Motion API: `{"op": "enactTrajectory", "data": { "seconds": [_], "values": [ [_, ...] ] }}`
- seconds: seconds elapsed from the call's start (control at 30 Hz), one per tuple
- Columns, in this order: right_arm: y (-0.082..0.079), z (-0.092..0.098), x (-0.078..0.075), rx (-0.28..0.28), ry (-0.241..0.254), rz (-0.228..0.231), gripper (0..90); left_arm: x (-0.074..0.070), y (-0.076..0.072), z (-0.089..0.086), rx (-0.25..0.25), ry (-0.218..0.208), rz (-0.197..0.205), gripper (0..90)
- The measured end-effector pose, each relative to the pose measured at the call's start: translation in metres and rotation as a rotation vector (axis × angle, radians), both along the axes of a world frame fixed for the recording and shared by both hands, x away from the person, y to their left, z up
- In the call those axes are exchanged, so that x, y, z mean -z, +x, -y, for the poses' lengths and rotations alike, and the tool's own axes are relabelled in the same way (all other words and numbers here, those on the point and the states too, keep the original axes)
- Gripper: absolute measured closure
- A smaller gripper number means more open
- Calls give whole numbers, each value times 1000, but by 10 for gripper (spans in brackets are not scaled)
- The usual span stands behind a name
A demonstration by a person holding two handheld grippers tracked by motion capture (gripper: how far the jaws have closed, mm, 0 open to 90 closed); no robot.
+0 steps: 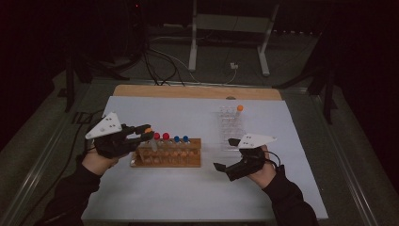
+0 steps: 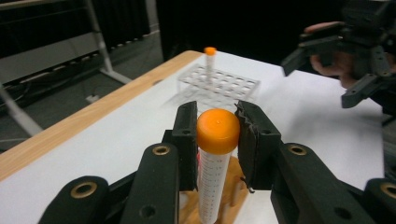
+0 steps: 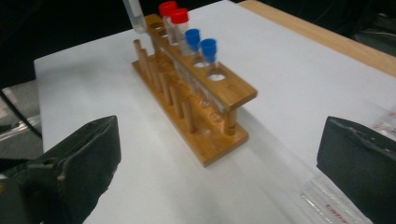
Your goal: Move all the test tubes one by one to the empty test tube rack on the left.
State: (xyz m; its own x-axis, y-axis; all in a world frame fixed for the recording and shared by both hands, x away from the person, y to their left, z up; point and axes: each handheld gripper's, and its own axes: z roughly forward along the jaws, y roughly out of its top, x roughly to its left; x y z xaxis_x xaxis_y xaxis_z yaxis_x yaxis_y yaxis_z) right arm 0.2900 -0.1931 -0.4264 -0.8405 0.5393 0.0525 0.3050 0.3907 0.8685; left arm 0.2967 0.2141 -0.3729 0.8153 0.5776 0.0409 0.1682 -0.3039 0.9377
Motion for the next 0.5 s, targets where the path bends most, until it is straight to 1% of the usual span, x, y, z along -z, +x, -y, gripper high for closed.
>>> {"op": "enactTrajectory", "data": {
  "seconds": [0.03, 0.1, 0.13, 0.17, 0.2, 0.27, 0.37, 0.5],
  "values": [
    [0, 1, -1, -1, 10, -1, 0, 0, 2, -3, -12, -2, -4, 716],
    [1, 3, -2, 7, 16, 5, 0, 1, 7, -9, -37, -23, -6, 716],
    [1, 4, -2, 9, 19, 6, 0, 2, 10, -11, -46, -24, -7, 716],
    [1, 5, -2, 13, 21, 8, 0, 4, 13, -12, -59, -25, 0, 716],
    [1, 6, -2, 16, 17, 14, 0, 6, 15, -13, -58, -33, -6, 716],
    [2, 8, -2, 24, 12, 15, 0, 12, 21, -12, -64, -20, -15, 716],
    [3, 11, -1, 31, 17, 12, 0, 23, 27, -12, -62, -16, -39, 716],
    [4, 15, 0, 40, 17, 10, 0, 39, 31, -10, -61, -3, -64, 716]
  ]
}}
